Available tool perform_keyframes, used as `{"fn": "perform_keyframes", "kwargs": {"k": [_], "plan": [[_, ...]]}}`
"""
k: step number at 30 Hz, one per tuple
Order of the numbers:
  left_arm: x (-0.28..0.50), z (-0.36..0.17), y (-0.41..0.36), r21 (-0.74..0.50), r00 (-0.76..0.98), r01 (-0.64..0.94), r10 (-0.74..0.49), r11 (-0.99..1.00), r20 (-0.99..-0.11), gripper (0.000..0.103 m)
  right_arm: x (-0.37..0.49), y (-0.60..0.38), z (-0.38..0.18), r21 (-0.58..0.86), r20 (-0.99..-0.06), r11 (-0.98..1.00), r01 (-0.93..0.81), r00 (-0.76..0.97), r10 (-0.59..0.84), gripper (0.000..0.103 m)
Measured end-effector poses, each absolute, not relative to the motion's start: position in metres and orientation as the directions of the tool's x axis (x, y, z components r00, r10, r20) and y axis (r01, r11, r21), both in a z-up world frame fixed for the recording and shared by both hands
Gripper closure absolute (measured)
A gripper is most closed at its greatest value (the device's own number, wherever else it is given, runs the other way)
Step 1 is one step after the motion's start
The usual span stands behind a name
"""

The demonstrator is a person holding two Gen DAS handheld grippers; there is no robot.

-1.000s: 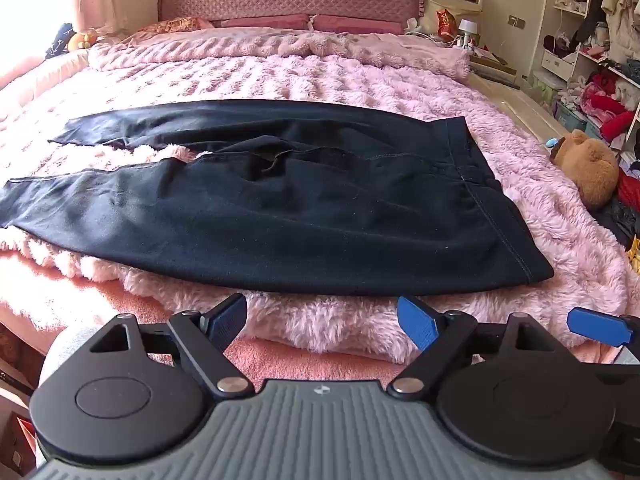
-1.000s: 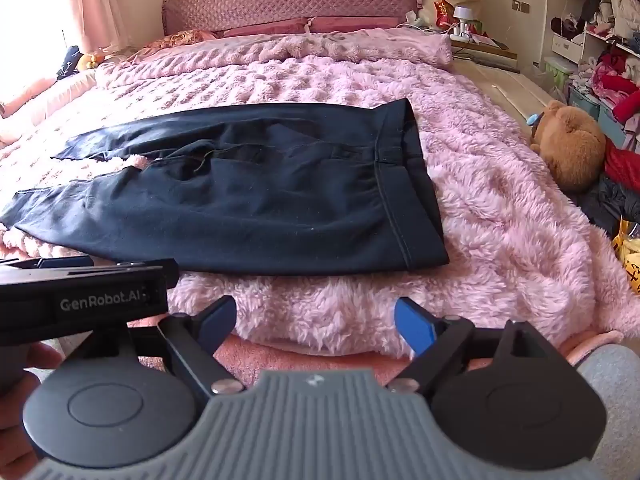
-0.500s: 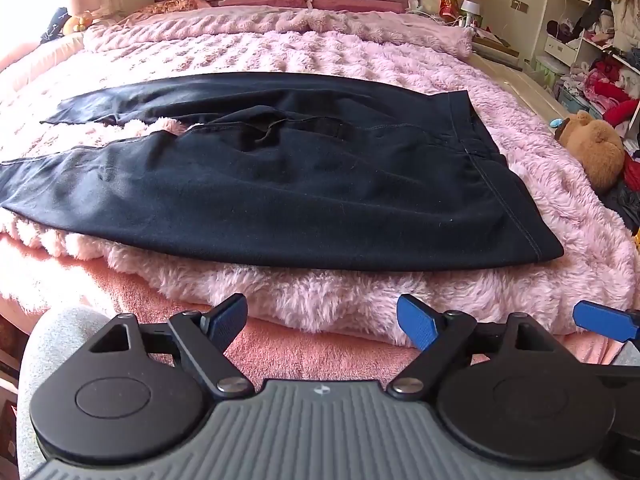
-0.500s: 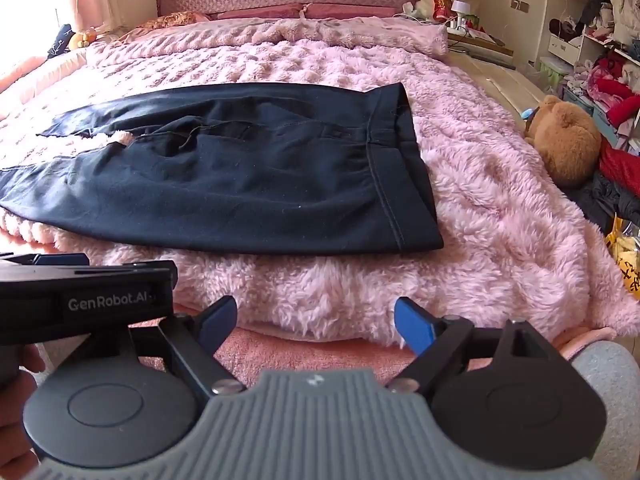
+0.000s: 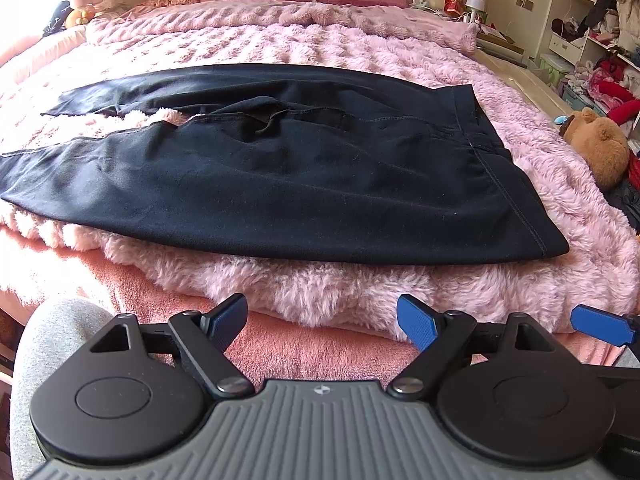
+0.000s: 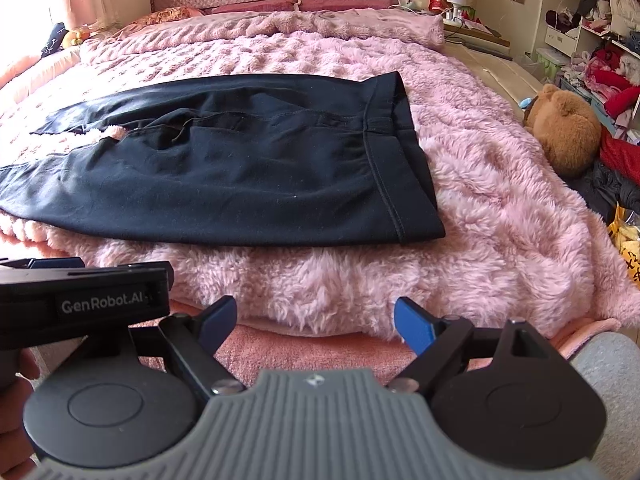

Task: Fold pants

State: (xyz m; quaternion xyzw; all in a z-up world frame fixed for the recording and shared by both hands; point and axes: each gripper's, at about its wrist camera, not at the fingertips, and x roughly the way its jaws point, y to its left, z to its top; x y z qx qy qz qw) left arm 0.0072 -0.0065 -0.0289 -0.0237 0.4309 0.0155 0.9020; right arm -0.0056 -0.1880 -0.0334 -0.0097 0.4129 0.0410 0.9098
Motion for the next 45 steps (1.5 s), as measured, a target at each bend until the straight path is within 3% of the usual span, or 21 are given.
{"fn": "perform_keyframes", "kwargs": {"k": [45], "plan": [[0.01, -0.03, -0.001, -0.01, 0.621, -0.08, 0.042, 0.997, -0.783, 0.004, -0.017, -0.168, -0.026, -0.096, -0.684, 0.988, -0.118, 0.729, 0.021, 0.021]]}}
